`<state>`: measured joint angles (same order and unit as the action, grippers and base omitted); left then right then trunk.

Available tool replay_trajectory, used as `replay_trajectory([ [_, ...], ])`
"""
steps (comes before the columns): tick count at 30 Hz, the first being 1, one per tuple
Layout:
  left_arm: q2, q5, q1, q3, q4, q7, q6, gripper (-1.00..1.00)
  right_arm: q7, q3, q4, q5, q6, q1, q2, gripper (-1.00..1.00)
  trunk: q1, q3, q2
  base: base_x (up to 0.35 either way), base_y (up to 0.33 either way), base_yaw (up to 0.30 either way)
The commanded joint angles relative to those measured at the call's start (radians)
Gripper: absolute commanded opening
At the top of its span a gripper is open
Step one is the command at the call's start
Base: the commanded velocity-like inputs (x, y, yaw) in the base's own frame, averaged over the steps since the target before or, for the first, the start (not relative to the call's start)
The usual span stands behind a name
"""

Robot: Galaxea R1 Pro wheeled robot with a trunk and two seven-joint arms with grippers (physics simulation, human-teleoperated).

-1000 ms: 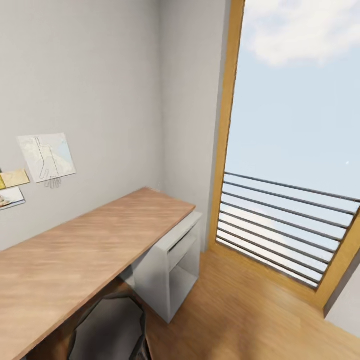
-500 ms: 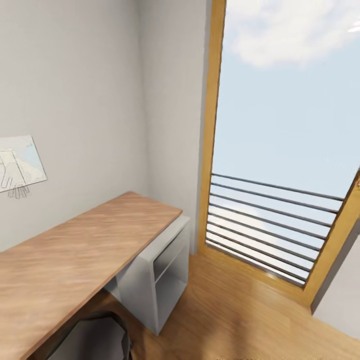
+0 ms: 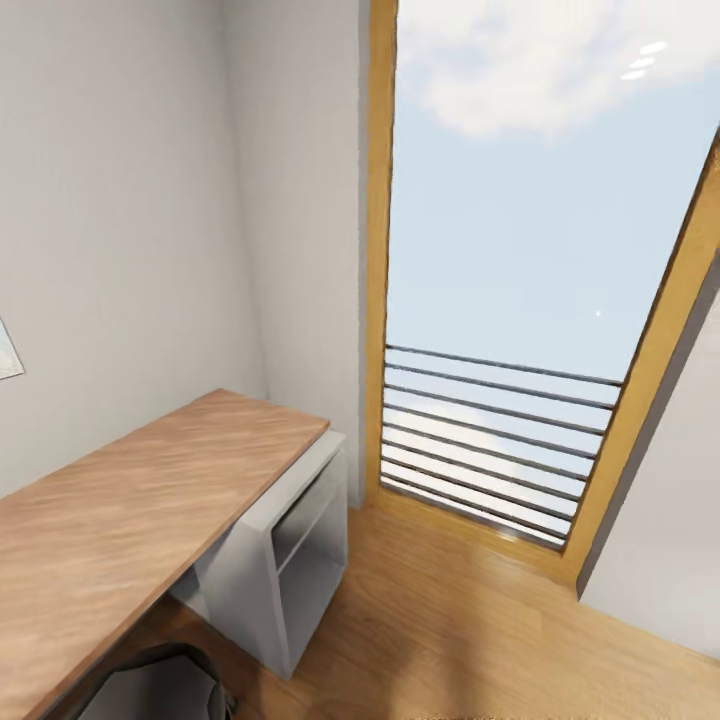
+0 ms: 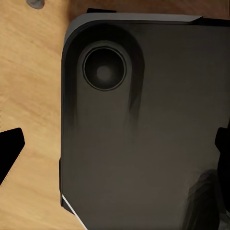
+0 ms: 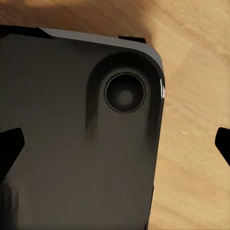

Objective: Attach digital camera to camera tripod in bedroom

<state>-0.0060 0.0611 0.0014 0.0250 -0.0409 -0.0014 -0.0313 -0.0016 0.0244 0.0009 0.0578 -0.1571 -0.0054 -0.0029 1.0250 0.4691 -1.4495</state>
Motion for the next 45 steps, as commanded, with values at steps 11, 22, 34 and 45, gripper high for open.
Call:
replay_trajectory([
  [11, 0.000, 0.006, 0.000, 0.002, -0.001, 0.000, -0.002, 1.00, 0.000, 0.003, 0.001, 0.007, -0.002, 0.000, -0.001, 1.00, 0.000, 0.001, 0.000, 0.000, 0.000, -0.051],
  [22, 0.001, 0.007, 0.000, 0.002, -0.001, 0.000, -0.001, 1.00, 0.000, 0.002, 0.001, 0.007, -0.001, -0.001, 0.000, 1.00, 0.000, 0.001, 0.000, 0.000, 0.000, -0.102],
  [34, 0.001, 0.008, 0.000, 0.003, -0.001, 0.000, -0.002, 1.00, 0.000, 0.002, 0.001, 0.005, -0.001, -0.001, 0.006, 1.00, 0.000, 0.001, 0.000, 0.000, 0.000, -0.169],
  [45, 0.001, 0.008, 0.000, 0.003, -0.001, 0.000, -0.001, 1.00, 0.000, 0.002, 0.001, 0.005, -0.001, -0.001, 0.007, 1.00, 0.000, 0.001, 0.000, 0.000, 0.000, -0.250],
])
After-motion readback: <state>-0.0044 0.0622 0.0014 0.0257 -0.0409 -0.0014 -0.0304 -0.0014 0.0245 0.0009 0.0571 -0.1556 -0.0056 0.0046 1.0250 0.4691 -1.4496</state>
